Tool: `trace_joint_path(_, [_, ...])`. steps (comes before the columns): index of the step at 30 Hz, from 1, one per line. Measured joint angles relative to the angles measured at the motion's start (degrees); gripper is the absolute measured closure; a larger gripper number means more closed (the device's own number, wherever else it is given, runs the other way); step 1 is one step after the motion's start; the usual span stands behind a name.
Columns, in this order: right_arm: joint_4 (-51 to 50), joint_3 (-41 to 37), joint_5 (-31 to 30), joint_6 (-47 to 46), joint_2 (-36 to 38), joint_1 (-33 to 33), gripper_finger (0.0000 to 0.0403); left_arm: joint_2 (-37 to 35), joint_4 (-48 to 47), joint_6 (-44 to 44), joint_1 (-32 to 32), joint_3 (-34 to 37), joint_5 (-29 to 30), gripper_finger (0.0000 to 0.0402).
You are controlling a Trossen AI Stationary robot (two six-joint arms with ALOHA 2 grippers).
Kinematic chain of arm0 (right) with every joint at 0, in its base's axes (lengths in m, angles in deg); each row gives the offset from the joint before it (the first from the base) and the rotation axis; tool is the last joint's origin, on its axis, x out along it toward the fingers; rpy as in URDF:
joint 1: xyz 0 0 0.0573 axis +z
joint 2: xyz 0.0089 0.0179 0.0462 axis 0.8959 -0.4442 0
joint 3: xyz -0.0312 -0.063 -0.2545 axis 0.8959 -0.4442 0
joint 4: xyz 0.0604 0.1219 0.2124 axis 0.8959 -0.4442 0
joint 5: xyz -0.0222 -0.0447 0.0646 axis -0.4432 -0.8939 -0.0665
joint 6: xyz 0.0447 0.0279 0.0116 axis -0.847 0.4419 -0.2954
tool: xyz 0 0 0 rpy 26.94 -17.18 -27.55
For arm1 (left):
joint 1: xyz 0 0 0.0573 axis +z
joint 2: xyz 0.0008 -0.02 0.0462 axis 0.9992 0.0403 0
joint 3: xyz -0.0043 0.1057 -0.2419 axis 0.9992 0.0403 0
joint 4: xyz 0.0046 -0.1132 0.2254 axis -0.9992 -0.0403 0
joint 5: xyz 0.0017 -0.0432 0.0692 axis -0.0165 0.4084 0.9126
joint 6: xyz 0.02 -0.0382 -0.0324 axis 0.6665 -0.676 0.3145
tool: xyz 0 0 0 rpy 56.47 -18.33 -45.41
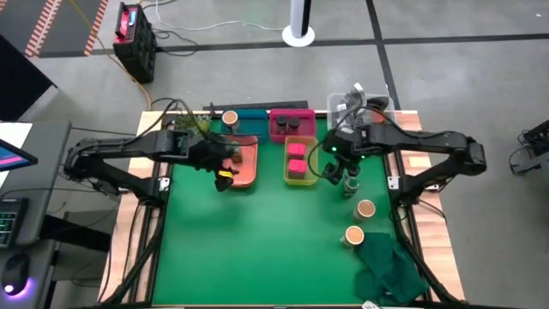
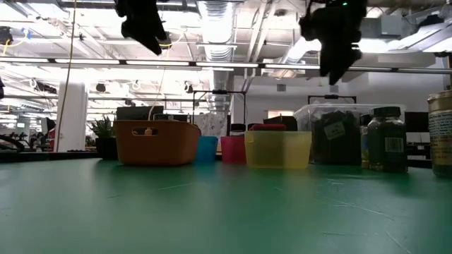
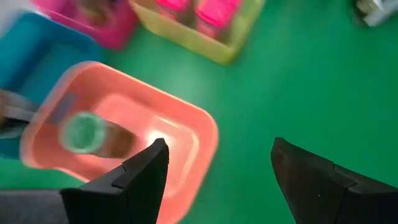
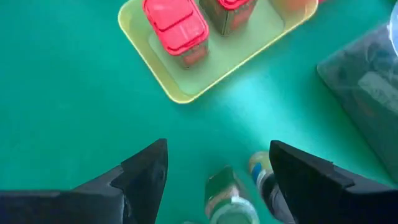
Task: Sort spices by type
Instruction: Put the green seasoning bottle into the orange bin
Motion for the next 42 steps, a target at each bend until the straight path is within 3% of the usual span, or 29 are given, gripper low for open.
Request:
trace_joint_path(2, [-0.68, -0.65, -0.88, -2.2, 1.83, 0.81, 0.0096, 1.46, -0.34, 1.57, 0.63, 0.0, -3.91, 0.0132])
trace_joint_path(7, [-6.28, -0.78, -5.3, -9.01, 6.04, 2.13, 0.0096, 4.57, 0.54, 4.71, 0.71, 0.0, -5.04, 0.0132])
trace_joint_path(11, [-12.06, -0.78, -3.96, -13.98, 7.1, 1.97, 0.0096, 6.06, 3.34, 4.73, 0.71, 0.0, -5.01, 0.0132])
trace_joint_path(16, [-18.66, -2.47, -2.05, -26.78, 6.76, 3.59, 0.0096, 5.92, 4.34, 4.76, 0.73, 0.0, -3.7, 0.0132])
trace_joint_path(28, [-10.81, -11.1, 0.64, -43.6, 6.7, 10.65, 0.0096, 5.77, 4.1, 3.92, 1.01, 0.0, -3.42, 0.0132])
trace_joint_path(42, [1.12, -19.95, 2.31, -48.49, 6.3, 10.24, 0.0096, 5.77, 3.34, 5.53, 1.01, 0.0, -8.28, 0.0132])
